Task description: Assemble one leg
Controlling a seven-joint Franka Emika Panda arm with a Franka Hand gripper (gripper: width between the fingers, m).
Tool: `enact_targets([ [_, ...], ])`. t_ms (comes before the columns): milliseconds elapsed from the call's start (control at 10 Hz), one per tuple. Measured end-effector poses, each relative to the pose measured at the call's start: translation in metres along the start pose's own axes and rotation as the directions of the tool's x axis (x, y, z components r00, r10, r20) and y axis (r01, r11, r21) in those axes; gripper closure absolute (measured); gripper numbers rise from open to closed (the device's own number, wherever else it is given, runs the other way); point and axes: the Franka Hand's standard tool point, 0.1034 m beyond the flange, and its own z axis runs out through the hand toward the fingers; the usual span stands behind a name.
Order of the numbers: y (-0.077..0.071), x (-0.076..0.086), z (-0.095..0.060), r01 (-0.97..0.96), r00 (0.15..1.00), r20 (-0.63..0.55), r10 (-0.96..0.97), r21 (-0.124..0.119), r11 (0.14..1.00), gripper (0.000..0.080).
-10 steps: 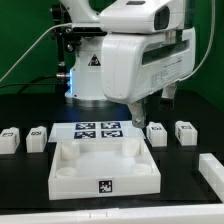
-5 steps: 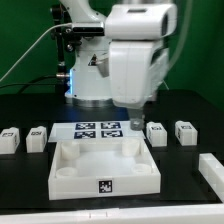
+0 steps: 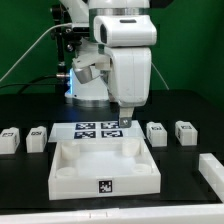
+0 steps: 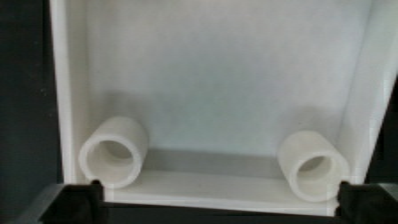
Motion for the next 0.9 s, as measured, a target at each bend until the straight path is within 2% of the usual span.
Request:
enact_targets([
  [100,0.0,0.0,0.0,-0.009,1.0,0.0,0.009,0.0,1.0,0.015],
  [200,-0.004,-0.002,0.003,-0.012,1.0,0.0,0.012,-0.01,1.0,0.015],
  [400,-0.059,-0.006,0.03,-0.031,1.0,-0.006,0.031,-0.006,0.999,0.015],
  [500,-0.079,-0.007,0.043,-0.04,0.999,-0.011,0.04,-0.007,0.999,0.015],
  [600,-0.094,-0.009,0.062,-0.053,0.998,-0.02,0.053,0.01,0.999,0.015],
  [700,-0.095,-0.011,0.074,-0.063,0.998,-0.025,0.064,0.022,0.998,0.015],
  [800,-0.09,-0.016,0.081,-0.075,0.997,-0.028,0.076,0.026,0.997,0.015],
  [900,-0.082,-0.022,0.083,-0.087,0.996,-0.028,0.088,0.02,0.996,0.015],
])
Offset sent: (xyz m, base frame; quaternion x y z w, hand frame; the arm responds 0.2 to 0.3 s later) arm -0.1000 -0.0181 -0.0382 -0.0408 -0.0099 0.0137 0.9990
